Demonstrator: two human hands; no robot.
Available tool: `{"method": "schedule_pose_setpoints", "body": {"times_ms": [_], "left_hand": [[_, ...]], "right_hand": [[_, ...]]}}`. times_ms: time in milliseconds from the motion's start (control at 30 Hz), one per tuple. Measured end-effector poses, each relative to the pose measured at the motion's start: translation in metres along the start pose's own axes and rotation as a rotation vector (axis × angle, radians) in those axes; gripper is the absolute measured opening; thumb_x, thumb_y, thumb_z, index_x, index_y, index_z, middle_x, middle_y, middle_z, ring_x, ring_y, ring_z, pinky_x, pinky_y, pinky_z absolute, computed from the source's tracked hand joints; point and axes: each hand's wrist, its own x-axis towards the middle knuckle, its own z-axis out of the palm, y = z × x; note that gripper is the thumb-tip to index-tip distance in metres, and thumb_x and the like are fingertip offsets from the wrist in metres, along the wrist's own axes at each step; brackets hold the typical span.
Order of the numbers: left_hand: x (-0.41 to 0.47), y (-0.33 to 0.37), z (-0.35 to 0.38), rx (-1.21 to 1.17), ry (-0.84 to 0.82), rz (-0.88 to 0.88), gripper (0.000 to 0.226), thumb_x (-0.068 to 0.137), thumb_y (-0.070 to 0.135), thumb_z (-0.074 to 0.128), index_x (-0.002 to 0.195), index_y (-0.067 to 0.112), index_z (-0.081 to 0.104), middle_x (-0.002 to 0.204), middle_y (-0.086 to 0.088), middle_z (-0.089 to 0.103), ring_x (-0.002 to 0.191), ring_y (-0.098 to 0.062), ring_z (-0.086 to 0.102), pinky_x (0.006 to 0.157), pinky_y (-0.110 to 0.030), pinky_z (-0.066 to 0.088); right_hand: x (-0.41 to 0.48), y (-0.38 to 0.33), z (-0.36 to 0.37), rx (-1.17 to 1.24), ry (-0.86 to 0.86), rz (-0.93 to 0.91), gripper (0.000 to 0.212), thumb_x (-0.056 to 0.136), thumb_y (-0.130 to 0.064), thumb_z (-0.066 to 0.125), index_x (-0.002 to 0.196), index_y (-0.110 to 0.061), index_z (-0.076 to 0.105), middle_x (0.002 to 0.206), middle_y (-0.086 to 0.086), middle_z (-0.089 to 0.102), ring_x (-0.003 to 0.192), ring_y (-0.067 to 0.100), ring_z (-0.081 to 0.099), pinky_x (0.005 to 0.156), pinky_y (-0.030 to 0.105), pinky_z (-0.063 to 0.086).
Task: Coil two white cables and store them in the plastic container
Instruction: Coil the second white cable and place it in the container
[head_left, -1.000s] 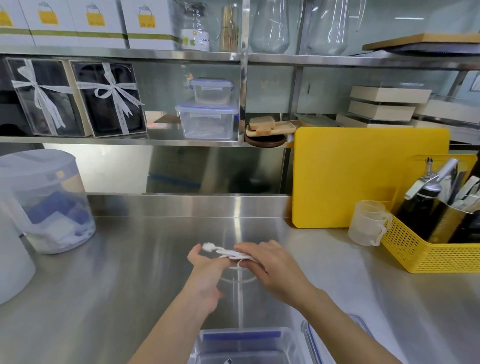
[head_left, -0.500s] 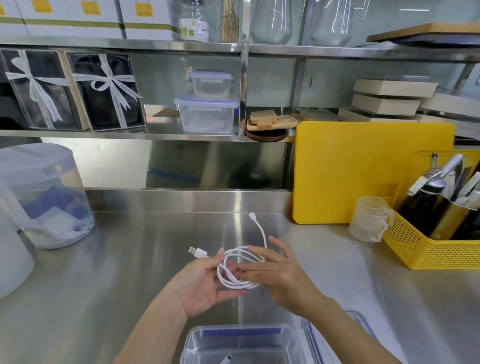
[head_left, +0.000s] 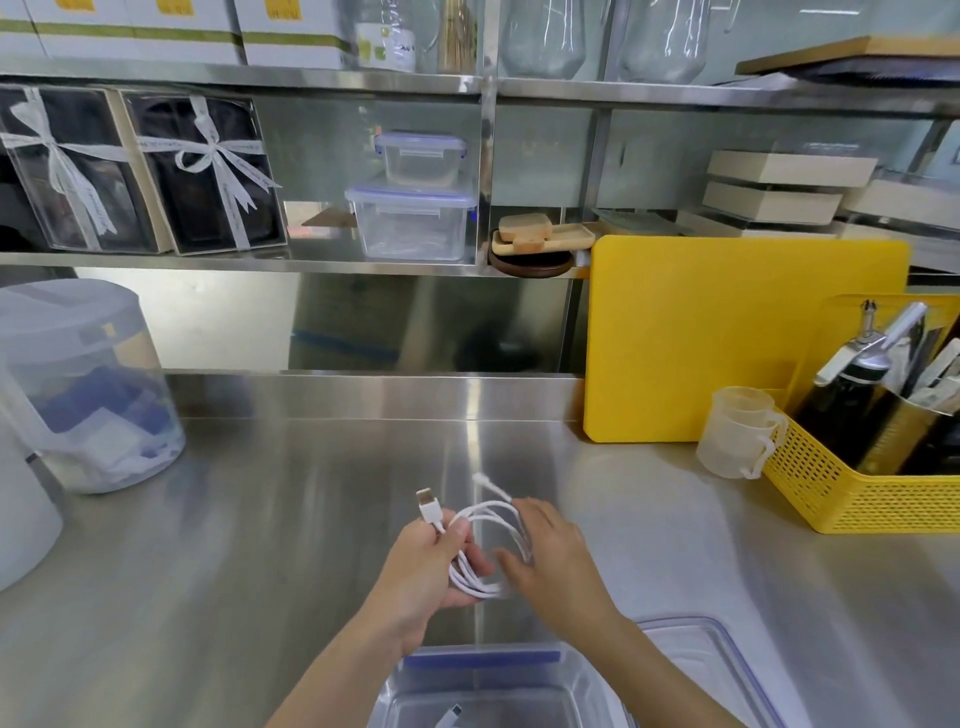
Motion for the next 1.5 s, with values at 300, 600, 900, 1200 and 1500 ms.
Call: {"method": "schedule_pose_setpoints", "body": {"times_ms": [300, 600, 900, 1200, 1500], "left_hand": [[0.009, -0.013, 0.004, 0.476, 0.051, 0.152, 0.031, 0.098, 0.025, 0.039, 0.071, 0.017, 0.053, 0.077, -0.001, 0.054, 0.068, -0.013, 0.051, 0.066, -0.021, 0.040], [0.006, -0.004, 0.004, 0.272, -0.027, 0.035, 0.034, 0.098, 0.017, 0.041, 0.067, 0.010, 0.052, 0.064, -0.004, 0.060, 0.045, -0.001, 0.058, 0.048, -0.014, 0.043], [0.008, 0.008, -0.006, -0.150, -0.159, -0.261, 0.027, 0.096, 0.014, 0.045, 0.072, 0.006, 0.054, 0.068, -0.013, 0.063, 0.066, -0.027, 0.066, 0.065, -0.038, 0.056], [0.007, 0.002, -0.014, -0.352, -0.217, -0.348, 0.023, 0.095, 0.015, 0.047, 0.085, -0.002, 0.059, 0.057, -0.011, 0.068, 0.050, -0.018, 0.068, 0.049, -0.027, 0.058], [0.006, -0.005, -0.006, -0.224, -0.181, -0.302, 0.023, 0.095, 0.009, 0.048, 0.078, -0.002, 0.059, 0.056, -0.010, 0.064, 0.048, -0.018, 0.065, 0.050, -0.029, 0.057]], "right_hand": [[0.002, 0.004, -0.005, 0.469, -0.064, 0.202, 0.029, 0.085, 0.001, 0.059, 0.102, -0.021, 0.052, 0.087, -0.004, 0.059, 0.084, 0.017, 0.058, 0.071, 0.013, 0.046], [0.001, 0.011, 0.003, -0.393, 0.308, -0.572, 0.025, 0.064, -0.024, 0.077, 0.077, -0.025, 0.056, 0.085, 0.001, 0.066, 0.086, 0.016, 0.048, 0.068, 0.031, 0.049], [-0.006, 0.011, 0.009, 0.261, 0.331, -0.214, 0.004, 0.076, 0.001, 0.059, 0.075, -0.002, 0.058, 0.080, 0.002, 0.061, 0.078, 0.009, 0.053, 0.070, 0.006, 0.046], [-0.015, -0.010, 0.003, 0.649, 0.278, 0.145, 0.011, 0.083, 0.002, 0.061, 0.073, 0.001, 0.058, 0.080, 0.002, 0.054, 0.068, 0.013, 0.056, 0.053, 0.018, 0.053], [-0.010, -0.012, -0.002, 0.779, 0.222, 0.346, 0.020, 0.080, -0.003, 0.068, 0.069, 0.000, 0.051, 0.083, 0.020, 0.052, 0.061, 0.018, 0.054, 0.042, 0.018, 0.050]]}}
